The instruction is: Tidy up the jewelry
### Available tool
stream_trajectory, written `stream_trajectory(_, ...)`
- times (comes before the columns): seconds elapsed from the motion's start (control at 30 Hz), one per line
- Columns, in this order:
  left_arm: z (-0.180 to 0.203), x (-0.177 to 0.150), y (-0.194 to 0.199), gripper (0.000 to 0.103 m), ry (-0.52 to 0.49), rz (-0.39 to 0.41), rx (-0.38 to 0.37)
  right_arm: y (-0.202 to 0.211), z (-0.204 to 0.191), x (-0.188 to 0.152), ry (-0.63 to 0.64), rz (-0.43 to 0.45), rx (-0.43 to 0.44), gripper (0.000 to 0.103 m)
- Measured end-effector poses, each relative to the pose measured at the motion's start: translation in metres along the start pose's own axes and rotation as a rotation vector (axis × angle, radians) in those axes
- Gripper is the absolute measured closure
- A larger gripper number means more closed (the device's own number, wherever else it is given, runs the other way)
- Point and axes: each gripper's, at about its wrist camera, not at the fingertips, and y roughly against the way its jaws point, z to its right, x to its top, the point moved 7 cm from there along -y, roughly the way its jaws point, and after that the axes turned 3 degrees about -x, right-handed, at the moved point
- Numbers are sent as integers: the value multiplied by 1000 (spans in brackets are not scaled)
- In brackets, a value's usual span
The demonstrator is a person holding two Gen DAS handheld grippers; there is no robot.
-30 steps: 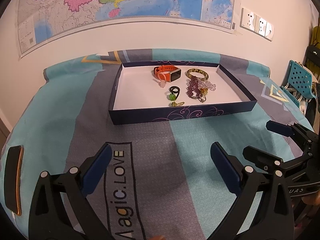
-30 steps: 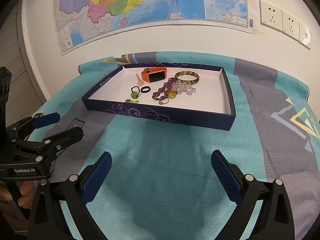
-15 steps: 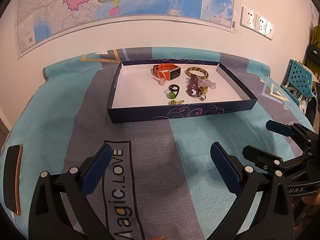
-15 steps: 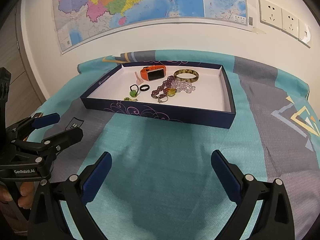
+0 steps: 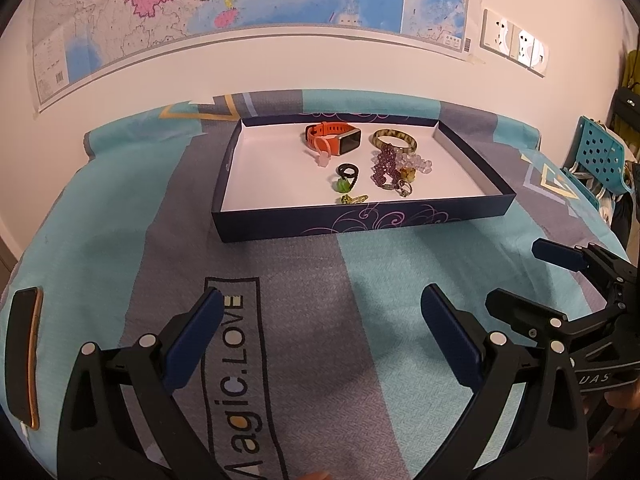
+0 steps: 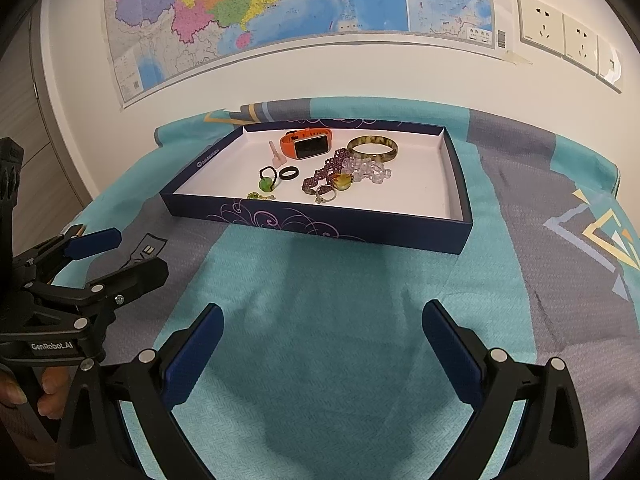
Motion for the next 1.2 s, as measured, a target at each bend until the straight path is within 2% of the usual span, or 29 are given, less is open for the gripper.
stream_trajectory(1.2, 2, -1, -3, 6, -1, -10, -2, -2, 2, -1, -10, -1, 6, 7)
